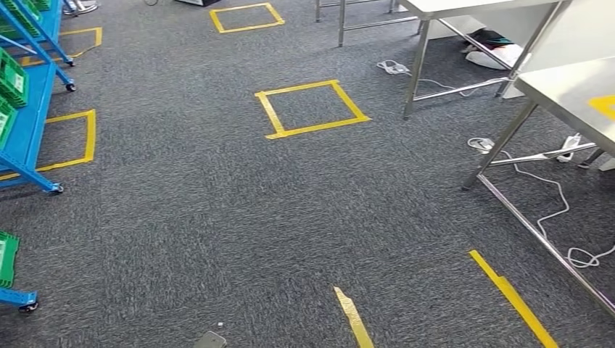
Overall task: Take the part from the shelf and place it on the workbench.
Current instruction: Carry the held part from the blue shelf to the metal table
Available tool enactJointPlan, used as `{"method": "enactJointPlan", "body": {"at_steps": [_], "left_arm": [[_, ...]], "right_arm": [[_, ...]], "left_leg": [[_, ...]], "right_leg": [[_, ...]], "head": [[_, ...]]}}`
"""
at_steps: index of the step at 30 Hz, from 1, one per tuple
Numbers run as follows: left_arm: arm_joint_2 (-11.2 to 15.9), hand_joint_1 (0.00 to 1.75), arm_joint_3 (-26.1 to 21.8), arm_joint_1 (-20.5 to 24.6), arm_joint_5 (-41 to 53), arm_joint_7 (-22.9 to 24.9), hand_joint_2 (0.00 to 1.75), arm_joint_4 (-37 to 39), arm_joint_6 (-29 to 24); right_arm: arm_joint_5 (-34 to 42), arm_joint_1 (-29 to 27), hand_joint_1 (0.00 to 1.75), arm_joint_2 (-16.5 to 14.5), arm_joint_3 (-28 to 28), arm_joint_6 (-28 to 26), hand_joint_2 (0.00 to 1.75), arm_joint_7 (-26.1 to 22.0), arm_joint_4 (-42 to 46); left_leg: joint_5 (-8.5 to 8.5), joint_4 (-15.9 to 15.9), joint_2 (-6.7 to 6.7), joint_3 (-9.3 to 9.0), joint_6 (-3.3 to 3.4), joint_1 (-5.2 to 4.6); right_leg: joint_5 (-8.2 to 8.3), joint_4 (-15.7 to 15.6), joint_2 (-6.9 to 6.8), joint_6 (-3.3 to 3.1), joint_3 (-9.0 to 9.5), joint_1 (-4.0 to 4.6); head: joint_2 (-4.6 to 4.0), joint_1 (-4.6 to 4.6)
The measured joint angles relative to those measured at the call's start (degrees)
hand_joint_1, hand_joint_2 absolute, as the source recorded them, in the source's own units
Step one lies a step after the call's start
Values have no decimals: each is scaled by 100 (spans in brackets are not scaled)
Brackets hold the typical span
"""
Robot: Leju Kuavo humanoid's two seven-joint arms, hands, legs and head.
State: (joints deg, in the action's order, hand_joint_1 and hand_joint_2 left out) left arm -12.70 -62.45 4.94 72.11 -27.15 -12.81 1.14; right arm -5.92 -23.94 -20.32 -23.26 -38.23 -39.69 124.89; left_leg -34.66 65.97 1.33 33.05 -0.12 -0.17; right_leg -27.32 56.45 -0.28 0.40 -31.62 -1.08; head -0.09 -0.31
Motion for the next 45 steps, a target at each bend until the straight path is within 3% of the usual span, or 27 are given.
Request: {"method": "enactJointPlan", "body": {"at_steps": [2, 3, 4, 5, 7, 9, 11, 13, 15, 17, 18, 19, 21, 23, 24, 26, 28, 30, 32, 33, 34, 36, 37, 38, 41, 43, 45], "left_arm": [[2, 0, 0, -21, 0, 1, 175, 0, 0], [3, 0, 0, -28, 0, 2, 175, 0, 0], [3, 0, 0, -31, 0, 2, 175, 0, 0], [3, 0, 0, -29, 0, 2, 175, 0, -1], [11, 0, 0, -28, -1, 3, 175, 0, -2], [25, 0, 0, -20, -4, 11, 175, 0, -1], [29, 0, 0, 1, -11, 16, 175, 0, 3], [28, 0, 0, 24, -22, 10, 175, 0, 7], [30, 0, -1, 29, -40, 2, 175, 0, 10], [36, 0, -3, 12, -59, 0, 175, 0, 15], [39, 0, -4, 4, -66, 0, 175, 0, 17], [41, 0, -4, 1, -68, 0, 175, 0, 19], [41, 0, -4, 2, -68, 2, 175, 0, 20], [43, 0, -4, 7, -68, 7, 175, 0, 19], [44, 0, -4, 9, -67, 9, 175, 0, 19], [45, 0, -5, 19, -64, 13, 175, 0, 17], [39, 0, -7, 38, -61, 14, 175, 0, 16], [34, 0, -7, 43, -63, 14, 175, 0, 15], [34, 0, -7, 15, -70, 11, 175, 0, 13], [36, 0, -8, -1, -73, 10, 175, 0, 13], [37, 0, -10, -14, -74, 8, 175, 0, 15], [43, 0, -15, -23, -76, 7, 175, 0, 21], [50, 0, -21, -26, -78, 7, 175, 0, 24], [57, 0, -29, -27, -81, 8, 175, 0, 24], [72, 0, -45, -18, -95, 16, 175, 0, 24], [74, 0, -49, -16, -103, 21, 175, 0, 25], [73, 0, -55, -19, -110, 22, 175, 0, 28]], "right_arm": [[-1, 0, 175, 0, -4, 0, 175, 1, 0], [-1, -3, 175, -1, -6, 0, 175, 1, 0], [-1, -5, 175, -1, -8, 0, 175, 2, 0], [-2, -5, 175, -1, -8, 0, 175, 2, -1], [-4, 2, 175, -1, -10, 0, 175, 1, -2], [-10, 7, 175, -1, -14, 0, 175, 0, -3], [-61, -7, 175, -1, -15, 0, 175, 1, -5], [-205, -12, 175, -1, -9, 0, 175, 3, -15], [-440, 7, 175, -1, 1, 0, 175, 1, -39], [-741, -3, 175, -1, 8, 0, 175, 0, -69], [-909, -19, 175, -1, 10, 0, 175, 1, -86], [-1079, -31, 175, -1, 12, 0, 175, 1, -102], [-1365, -33, 175, -1, 13, 0, 175, -1, -120], [-1512, -12, 175, -1, 16, 0, 175, -5, -125], [-1541, -8, 175, -1, 15, 0, 175, -4, -127], [-1573, -13, 175, -1, 8, -1, 175, 0, -133], [-1603, -10, 175, -1, -1, -2, 175, -2, -134], [-1646, 16, 175, -1, -7, -2, 175, -3, -132], [-1719, 37, 175, -1, -12, -2, 175, -1, -131], [-1778, 41, 175, -1, -15, -2, 175, 0, -131], [-1848, 43, 175, -1, -17, -2, 175, -1, -131], [-2002, 47, 175, -1, -20, -2, 175, -1, -131], [-2081, 52, 175, -1, -19, -2, 175, 0, -132], [-2158, 58, 175, -1, -18, -2, 175, -1, -132], [-2344, 70, 175, -1, -19, -2, 175, -4, -130], [-2415, 81, 175, -1, -23, -2, 175, -2, -132], [-2456, 118, 175, -1, -17, -2, 175, -5, -136]], "left_leg": [[-271, 700, -75, 307, -2, 5], [-241, 799, -83, 354, 8, 5], [-106, 685, -97, 307, 24, 5], [117, 357, -140, 164, 50, 4], [487, -422, -375, -166, 106, 11], [586, -810, -530, -315, 134, 7], [596, -863, -448, -315, 163, 1], [643, -932, -320, -324, 226, 10], [663, -970, -171, -324, 274, 5], [658, -967, -27, -309, 285, -6], [654, -966, 43, -307, 282, -9], [648, -963, 109, -311, 273, -8], [623, -958, 227, -339, 236, -8], [579, -934, 314, -360, 173, -34], [561, -924, 349, -369, 142, -48], [533, -920, 429, -387, 80, -47], [438, -794, 346, -368, 13, -19], [182, -224, 101, -106, -31, 7], [-68, 599, -42, 365, -36, 13], [-67, 845, -67, 544, -28, 13], [59, 863, -82, 622, -11, 11], [583, 273, -152, 484, 49, -2], [793, -111, -229, 353, 89, -13], [899, -446, -292, 225, 124, -26], [797, -832, -321, 25, 235, -61], [780, -926, -275, -111, 308, -52], [724, -969, -227, -259, 339, -42]], "right_leg": [[12, 5, 139, -16, -18, 11], [14, 9, 214, -18, -21, 17], [17, 16, 288, -17, -20, 20], [18, 23, 364, -15, -16, 22], [24, 44, 503, 6, -27, 24], [49, 60, 626, 65, -84, 14], [80, 60, 711, 141, -153, -7], [-28, 209, 514, 191, -266, -2], [-373, 798, 193, 231, -550, 7], [-687, 1524, 84, 275, -880, -4], [-705, 1678, 69, 293, -940, -11], [-614, 1597, 48, 306, -882, -17], [-265, 882, -86, 315, -466, -24], [-89, 214, -259, 260, -74, 2], [-87, 77, -302, 215, 9, 18], [-107, 59, -218, 111, 21, 38], [-111, 46, -120, 36, 40, 31], [-122, 33, -26, -26, 85, 16], [-156, 35, 95, -64, 131, 26], [-182, 35, 169, -76, 163, 33], [-212, 36, 243, -80, 205, 39], [-291, 34, 373, -74, 310, 44], [-340, 33, 427, -61, 345, 49], [-390, 30, 480, -36, 368, 48], [-410, 15, 573, 89, 442, 25], [-412, 143, 442, 165, 456, 24], [-592, 599, 212, 207, 188, 27]], "head": [[0, -2], [0, -3], [0, -2], [0, -1], [0, 2], [0, 0], [0, -1], [0, 15], [0, 38], [0, 49], [0, 48], [0, 48], [0, 48], [0, 41], [0, 33], [0, 16], [0, -1], [0, -27], [0, -36], [0, -38], [0, -37], [0, -37], [0, -32], [0, -32], [0, -28], [1, -8], [1, 29]]}}
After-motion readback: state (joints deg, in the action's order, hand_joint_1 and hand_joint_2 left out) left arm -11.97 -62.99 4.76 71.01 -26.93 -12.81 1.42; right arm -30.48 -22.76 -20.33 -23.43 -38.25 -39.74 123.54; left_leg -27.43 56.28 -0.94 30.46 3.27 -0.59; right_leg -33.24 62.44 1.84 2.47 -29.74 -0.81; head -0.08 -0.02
